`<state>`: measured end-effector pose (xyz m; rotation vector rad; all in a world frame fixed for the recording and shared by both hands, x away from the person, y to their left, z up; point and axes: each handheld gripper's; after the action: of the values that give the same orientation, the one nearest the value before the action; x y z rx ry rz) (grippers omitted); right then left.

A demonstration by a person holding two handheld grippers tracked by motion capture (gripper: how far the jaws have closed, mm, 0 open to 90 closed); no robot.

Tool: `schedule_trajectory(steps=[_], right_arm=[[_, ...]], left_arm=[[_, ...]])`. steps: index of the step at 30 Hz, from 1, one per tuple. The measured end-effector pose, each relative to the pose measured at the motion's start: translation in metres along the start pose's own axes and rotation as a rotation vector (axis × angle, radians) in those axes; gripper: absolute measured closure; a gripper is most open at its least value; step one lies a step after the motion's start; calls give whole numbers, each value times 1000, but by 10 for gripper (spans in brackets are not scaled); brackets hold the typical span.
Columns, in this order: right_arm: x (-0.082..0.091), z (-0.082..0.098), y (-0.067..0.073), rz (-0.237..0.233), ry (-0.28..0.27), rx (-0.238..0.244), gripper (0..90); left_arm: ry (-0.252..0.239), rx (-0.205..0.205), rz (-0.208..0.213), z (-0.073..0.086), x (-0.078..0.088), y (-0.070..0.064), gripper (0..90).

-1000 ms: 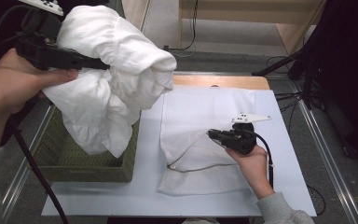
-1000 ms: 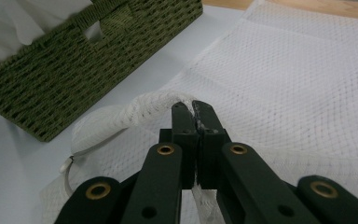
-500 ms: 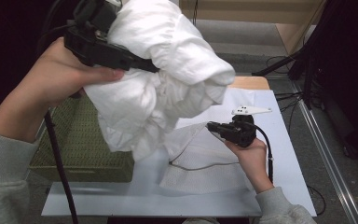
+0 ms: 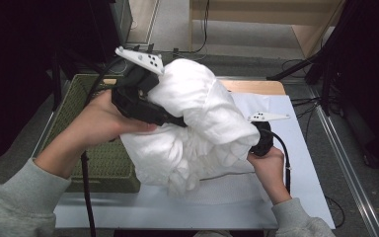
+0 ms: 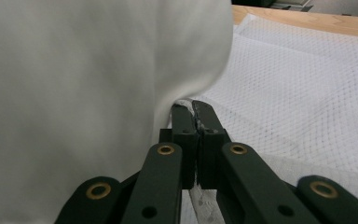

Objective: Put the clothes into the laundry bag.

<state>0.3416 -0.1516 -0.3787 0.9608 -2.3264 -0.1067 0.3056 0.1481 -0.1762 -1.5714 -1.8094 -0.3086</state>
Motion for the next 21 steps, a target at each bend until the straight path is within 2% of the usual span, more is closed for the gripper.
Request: schedule_trajectory(steps=[6,10,16,21], right_arm=[[1,-2,1,-11,-6,-18,895],[4,-5,3,-6,-9,-18,896],[10,-13,4,0,-27,-24,898],[15,-18,2,7,-42,-45,899]], left_arm=[[27,-8,9,30,-27,5,648],[33,-14,1,47,-46,4,647],[71,-43,7,66,-73,0,647],[82,-35,24,79,-87,0,645]])
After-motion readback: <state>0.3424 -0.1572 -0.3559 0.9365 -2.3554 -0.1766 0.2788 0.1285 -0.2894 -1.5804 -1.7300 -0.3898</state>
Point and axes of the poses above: each handheld gripper's, and its own axes: x roughly backward along the jaws, z roughly out of its underside, y roughly to its left, and after that the axes turned 6 degrees about z, right-handed
